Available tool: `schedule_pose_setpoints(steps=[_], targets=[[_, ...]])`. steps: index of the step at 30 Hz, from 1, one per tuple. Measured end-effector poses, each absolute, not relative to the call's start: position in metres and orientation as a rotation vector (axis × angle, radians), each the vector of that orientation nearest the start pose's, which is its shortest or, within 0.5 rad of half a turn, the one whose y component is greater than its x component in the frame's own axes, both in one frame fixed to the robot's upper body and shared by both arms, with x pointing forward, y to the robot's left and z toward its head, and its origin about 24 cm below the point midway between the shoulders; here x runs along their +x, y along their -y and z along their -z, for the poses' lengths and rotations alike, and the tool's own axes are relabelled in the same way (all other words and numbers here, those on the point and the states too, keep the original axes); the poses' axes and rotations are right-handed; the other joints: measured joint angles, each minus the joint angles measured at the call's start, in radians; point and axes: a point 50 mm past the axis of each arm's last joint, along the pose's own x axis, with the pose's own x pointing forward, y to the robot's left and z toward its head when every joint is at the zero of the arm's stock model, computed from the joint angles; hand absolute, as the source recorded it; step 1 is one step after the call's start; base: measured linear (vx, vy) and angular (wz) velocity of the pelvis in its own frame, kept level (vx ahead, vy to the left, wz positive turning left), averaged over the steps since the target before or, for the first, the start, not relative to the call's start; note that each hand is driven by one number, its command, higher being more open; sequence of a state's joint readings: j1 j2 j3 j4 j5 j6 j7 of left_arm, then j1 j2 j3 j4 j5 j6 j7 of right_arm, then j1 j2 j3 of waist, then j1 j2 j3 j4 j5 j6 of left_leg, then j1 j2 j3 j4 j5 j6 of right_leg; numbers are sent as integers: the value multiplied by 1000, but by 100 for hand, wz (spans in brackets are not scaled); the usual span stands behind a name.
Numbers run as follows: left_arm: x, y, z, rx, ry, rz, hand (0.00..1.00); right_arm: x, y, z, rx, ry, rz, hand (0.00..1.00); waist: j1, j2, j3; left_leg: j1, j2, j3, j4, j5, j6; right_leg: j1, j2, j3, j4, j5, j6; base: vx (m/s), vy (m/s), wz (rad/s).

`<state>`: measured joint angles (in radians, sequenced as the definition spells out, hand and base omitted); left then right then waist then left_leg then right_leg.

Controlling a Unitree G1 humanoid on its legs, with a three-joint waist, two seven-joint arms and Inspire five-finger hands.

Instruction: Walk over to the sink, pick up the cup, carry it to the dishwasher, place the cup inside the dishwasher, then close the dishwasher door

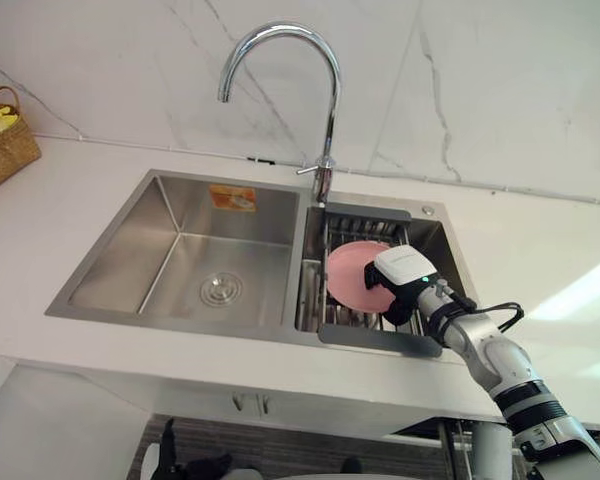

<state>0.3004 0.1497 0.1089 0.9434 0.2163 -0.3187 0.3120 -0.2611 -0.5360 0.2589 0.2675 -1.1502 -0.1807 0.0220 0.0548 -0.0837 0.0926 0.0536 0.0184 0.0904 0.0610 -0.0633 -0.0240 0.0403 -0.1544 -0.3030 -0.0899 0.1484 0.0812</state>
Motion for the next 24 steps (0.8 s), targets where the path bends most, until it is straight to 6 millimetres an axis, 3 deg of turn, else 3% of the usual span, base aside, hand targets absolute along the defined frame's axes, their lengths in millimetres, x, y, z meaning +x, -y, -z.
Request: schedule_pose_setpoints(steps=[10, 17, 21, 24], targets=[[50, -233, 141, 433, -862, -385, 100, 278, 191, -40, -1725, 344, -242, 0, -15, 19, 15, -2, 4, 0, 5, 1, -2, -1, 5, 8, 4, 3, -1, -23, -6, -1], [51, -232, 139, 444, -836, -416, 100, 275, 194, -44, -1689, 426, -146, 0, -20, 31, 22, -8, 11, 1, 16, -4, -9, -2, 7, 9, 4, 4, -2, 0, 0, 0], [50, -229, 140, 438, -837, -427, 100, 283, 214, -75, -1625, 496, 161, 0, -14, 51, 20, -10, 13, 1, 18, -8, -11, -2, 8, 9, 3, 2, -4, 0, 0, 0], [44, -227, 140, 443, -849, -434, 100, 294, 235, -113, -1515, 542, 456, 0, -13, 62, 13, -10, 16, 1, 24, -10, -8, -2, 12, 9, 2, 2, -5, 0, 0, 0]])
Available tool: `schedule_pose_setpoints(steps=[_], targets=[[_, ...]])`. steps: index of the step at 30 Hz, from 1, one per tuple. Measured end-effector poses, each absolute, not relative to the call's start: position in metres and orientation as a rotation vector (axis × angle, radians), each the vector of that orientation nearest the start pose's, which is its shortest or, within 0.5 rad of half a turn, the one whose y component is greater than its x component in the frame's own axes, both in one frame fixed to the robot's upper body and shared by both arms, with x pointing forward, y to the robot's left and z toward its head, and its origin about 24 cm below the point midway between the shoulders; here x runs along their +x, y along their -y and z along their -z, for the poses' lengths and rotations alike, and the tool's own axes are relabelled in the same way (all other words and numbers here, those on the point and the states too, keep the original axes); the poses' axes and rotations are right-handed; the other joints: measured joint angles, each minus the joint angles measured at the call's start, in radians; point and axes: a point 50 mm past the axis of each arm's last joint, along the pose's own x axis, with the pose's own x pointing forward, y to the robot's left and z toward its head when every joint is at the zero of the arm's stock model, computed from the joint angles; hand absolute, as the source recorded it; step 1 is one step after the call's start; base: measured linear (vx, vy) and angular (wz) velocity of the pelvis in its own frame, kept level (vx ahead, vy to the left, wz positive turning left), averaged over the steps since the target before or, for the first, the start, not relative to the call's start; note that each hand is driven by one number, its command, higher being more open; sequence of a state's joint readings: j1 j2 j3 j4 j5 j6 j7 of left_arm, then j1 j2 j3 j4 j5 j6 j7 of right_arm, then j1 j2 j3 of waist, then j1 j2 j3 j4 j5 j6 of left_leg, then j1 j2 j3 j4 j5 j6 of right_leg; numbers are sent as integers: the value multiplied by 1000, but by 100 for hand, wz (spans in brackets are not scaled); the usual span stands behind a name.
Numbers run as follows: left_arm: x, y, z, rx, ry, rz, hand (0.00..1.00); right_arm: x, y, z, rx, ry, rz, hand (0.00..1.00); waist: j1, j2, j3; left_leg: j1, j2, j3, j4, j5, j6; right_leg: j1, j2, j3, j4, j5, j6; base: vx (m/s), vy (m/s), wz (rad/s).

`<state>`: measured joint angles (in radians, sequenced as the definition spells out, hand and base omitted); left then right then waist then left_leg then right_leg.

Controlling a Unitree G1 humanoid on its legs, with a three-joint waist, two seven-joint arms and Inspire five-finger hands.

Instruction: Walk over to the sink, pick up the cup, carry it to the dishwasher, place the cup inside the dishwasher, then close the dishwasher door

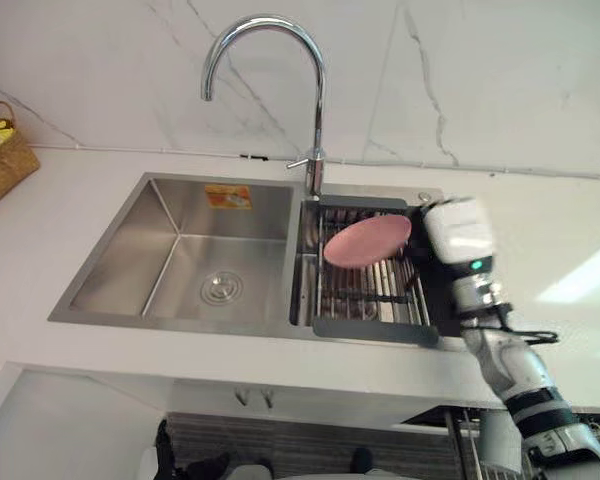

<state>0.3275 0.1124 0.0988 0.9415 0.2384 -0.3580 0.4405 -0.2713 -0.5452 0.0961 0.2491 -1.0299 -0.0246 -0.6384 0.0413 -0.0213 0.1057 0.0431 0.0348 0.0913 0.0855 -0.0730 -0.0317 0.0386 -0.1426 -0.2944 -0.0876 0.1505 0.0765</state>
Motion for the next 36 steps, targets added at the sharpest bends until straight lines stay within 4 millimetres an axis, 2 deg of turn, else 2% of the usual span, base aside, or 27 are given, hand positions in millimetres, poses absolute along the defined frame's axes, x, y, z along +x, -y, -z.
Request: schedule_pose_setpoints(steps=[4, 8, 9, 16, 22, 26, 31, 36], targets=[[45, -224, 140, 448, -844, -431, 100, 297, 255, -142, -1372, 572, 699, 0, 3, 0, -1, 0, 0, 0, 2, -1, 1, 0, 4, -2, 1, 0, -1, 0, 0, 0], [47, -223, 140, 449, -836, -433, 100, 299, 261, -150, -1293, 570, 781, 0, 4, -1, -2, 1, -2, -1, 1, -1, 2, 1, 3, -7, 1, 0, -1, 0, 0, 0], [47, -223, 140, 449, -835, -433, 100, 300, 261, -150, -1277, 565, 783, 100, 5, -2, -2, 0, -3, -3, 0, -1, 2, 1, 2, -8, 1, 0, -1, -27, 4, 3], [47, -223, 140, 447, -835, -434, 100, 305, 263, -144, -1219, 458, 680, 100, 16, -3, -3, 1, -8, -17, -12, 8, 3, 2, -2, -20, -3, 0, 0, -25, 0, 6], [50, -223, 137, 443, -812, -441, 100, 309, 254, -141, -1205, 421, 493, 100, 12, -8, -4, 1, -11, -19, -18, 10, 4, 1, -4, -20, -3, 0, 0, -3, 0, 1], [51, -225, 136, 440, -805, -451, 100, 299, 244, -139, -1212, 428, 346, 100, 10, -15, -6, 4, -12, -19, -22, 11, 5, 1, -6, -19, -3, -1, 0, 0, 0, 0], [52, -229, 133, 433, -790, -482, 100, 282, 234, -123, -1239, 380, 112, 100, -6, -38, -20, 9, -13, -15, -23, 11, 5, 3, -7, -15, -3, -1, 1, -17, 1, -2], [50, -230, 133, 434, -795, -483, 100, 268, 228, -112, -1258, 360, 0, 100, -15, -42, -23, 12, -13, -8, -23, 10, 4, 3, -8, -9, -3, -1, 1, -38, -1, -4]])
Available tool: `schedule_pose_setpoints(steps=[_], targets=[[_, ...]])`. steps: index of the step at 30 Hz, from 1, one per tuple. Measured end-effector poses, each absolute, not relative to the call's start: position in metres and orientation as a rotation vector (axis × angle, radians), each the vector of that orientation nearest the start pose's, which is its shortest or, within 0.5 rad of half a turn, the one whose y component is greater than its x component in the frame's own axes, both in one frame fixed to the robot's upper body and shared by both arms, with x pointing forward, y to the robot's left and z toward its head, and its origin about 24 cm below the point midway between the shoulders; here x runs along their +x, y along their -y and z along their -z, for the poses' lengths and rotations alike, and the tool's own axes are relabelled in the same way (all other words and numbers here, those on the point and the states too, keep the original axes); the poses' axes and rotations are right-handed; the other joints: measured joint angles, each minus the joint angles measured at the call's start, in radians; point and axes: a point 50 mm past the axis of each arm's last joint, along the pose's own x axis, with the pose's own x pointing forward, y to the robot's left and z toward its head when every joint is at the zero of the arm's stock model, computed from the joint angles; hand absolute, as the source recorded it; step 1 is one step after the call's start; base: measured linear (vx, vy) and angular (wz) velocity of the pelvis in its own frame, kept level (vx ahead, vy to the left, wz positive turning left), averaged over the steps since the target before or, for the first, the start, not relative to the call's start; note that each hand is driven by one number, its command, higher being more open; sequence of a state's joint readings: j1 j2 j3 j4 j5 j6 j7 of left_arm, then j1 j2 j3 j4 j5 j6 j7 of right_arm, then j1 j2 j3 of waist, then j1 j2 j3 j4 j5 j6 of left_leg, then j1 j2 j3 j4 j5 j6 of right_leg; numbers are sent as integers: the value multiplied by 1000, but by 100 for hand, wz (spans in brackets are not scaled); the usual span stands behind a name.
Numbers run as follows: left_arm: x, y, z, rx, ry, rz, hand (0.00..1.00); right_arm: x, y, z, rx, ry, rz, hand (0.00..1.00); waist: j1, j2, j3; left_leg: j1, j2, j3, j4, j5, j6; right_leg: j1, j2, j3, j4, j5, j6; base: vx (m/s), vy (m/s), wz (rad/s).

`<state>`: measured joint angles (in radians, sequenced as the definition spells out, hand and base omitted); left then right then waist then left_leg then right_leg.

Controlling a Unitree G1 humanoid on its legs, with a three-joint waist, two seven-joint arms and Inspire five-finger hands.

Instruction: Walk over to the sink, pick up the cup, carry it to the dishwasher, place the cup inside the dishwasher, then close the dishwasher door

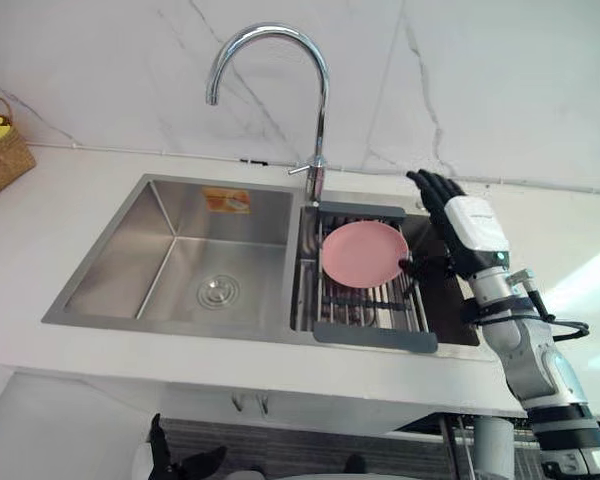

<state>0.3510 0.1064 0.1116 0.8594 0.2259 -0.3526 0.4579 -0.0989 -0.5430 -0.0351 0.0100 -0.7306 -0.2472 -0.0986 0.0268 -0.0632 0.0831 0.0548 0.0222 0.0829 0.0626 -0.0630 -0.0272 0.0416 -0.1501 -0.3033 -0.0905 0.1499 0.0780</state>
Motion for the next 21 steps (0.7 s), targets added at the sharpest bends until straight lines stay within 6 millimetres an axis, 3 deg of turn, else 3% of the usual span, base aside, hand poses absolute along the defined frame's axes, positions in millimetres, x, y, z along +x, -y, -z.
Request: schedule_pose_setpoints(steps=[21], targets=[[50, -230, 133, 436, -794, -482, 100, 247, 228, -84, -1345, 223, -198, 100, -13, 0, 0, -3, 9, 9, 6, -6, -1, -3, 5, 9, 4, 0, 0, -14, -3, -1]])
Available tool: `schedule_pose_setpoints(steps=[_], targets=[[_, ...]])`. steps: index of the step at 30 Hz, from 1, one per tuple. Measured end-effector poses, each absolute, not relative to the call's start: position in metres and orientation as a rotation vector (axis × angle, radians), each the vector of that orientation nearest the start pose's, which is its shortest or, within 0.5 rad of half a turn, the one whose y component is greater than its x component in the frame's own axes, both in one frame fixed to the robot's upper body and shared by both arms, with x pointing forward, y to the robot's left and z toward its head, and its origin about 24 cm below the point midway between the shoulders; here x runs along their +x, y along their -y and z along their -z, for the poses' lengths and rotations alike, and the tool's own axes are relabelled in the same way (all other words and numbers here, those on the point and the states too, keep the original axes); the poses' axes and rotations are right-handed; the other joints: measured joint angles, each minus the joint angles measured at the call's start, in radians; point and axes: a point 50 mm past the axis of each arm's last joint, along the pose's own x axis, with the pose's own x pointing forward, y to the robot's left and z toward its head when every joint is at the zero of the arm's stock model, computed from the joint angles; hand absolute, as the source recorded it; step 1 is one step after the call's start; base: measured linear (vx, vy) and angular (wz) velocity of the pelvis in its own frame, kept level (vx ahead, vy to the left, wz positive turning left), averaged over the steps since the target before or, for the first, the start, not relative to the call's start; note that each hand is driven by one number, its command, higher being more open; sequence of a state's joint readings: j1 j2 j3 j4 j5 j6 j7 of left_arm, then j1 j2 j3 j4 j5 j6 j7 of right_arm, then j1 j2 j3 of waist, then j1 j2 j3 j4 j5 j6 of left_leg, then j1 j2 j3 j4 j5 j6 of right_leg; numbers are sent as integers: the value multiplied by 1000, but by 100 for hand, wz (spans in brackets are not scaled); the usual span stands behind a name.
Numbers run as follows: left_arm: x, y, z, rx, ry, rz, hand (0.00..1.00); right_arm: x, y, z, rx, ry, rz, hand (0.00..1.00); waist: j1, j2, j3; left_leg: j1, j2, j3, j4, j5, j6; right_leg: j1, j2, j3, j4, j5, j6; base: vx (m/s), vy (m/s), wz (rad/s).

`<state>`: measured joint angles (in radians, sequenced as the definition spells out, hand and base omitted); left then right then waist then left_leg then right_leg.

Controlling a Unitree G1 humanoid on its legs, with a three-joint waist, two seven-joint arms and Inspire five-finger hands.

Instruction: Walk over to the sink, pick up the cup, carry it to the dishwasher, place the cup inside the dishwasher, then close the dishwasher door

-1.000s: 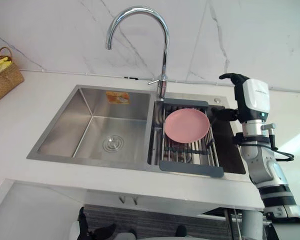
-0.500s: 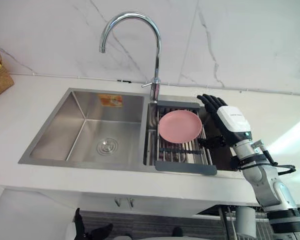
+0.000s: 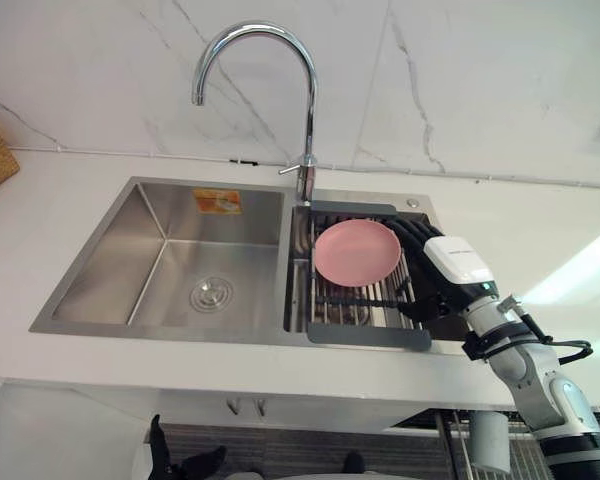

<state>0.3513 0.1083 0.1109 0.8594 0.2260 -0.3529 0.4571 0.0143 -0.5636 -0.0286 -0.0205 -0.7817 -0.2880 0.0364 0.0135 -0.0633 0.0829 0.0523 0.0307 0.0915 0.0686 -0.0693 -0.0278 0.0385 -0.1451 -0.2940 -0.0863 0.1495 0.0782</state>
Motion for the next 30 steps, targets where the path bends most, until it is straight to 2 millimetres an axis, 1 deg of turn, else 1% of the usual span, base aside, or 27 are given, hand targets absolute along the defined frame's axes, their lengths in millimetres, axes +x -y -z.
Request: schedule_pose_setpoints(steps=[4, 7, 9, 12, 22, 25, 27, 30], targets=[[50, -230, 133, 437, -795, -481, 100, 247, 227, -82, -1350, 220, -206, 100, 1, 0, 0, 0, -1, -12, 3, 0, 0, 8, -1, -12, 0, -3, 0, -4, -1, 9], [50, -230, 133, 437, -796, -481, 100, 247, 223, -77, -1345, 216, -230, 100, 6, -1, 0, 0, -2, -20, 4, 0, 0, 13, -1, -20, 0, -4, 0, -13, 0, 8], [50, -230, 133, 437, -795, -481, 100, 247, 222, -71, -1366, 205, -235, 100, 18, -1, 0, -1, -6, -28, 4, 1, 0, 15, -2, -27, 0, -6, 1, -16, 6, 8], [51, -231, 133, 437, -794, -481, 100, 248, 225, -62, -1367, 173, -219, 100, 24, -6, -1, -4, -11, -53, 5, 2, 1, 27, -6, -51, 0, -10, 5, -7, 2, 22], [52, -235, 132, 450, -793, -482, 100, 256, 217, -44, -1509, 161, -178, 100, 49, -26, 6, -12, -19, -78, 3, 10, 5, 32, -13, -75, 0, -13, 5, -25, 3, 8], [52, -234, 132, 450, -793, -481, 100, 258, 217, -38, -1569, 153, -159, 100, 53, -27, 6, -15, -21, -86, 2, 15, 5, 32, -14, -83, 0, -13, 5, -34, -1, 10], [52, -234, 132, 451, -793, -482, 100, 261, 218, -35, -1591, 158, -116, 100, 53, -27, 6, -17, -22, -96, -6, 22, 5, 32, -15, -93, 0, -13, 4, -46, -8, 11], [52, -235, 132, 453, -793, -483, 100, 260, 213, -32, -1625, 182, -96, 100, 52, -28, 7, -16, -22, -101, -13, 28, 2, 32, -15, -96, 0, -13, 4, -54, -8, 5]])
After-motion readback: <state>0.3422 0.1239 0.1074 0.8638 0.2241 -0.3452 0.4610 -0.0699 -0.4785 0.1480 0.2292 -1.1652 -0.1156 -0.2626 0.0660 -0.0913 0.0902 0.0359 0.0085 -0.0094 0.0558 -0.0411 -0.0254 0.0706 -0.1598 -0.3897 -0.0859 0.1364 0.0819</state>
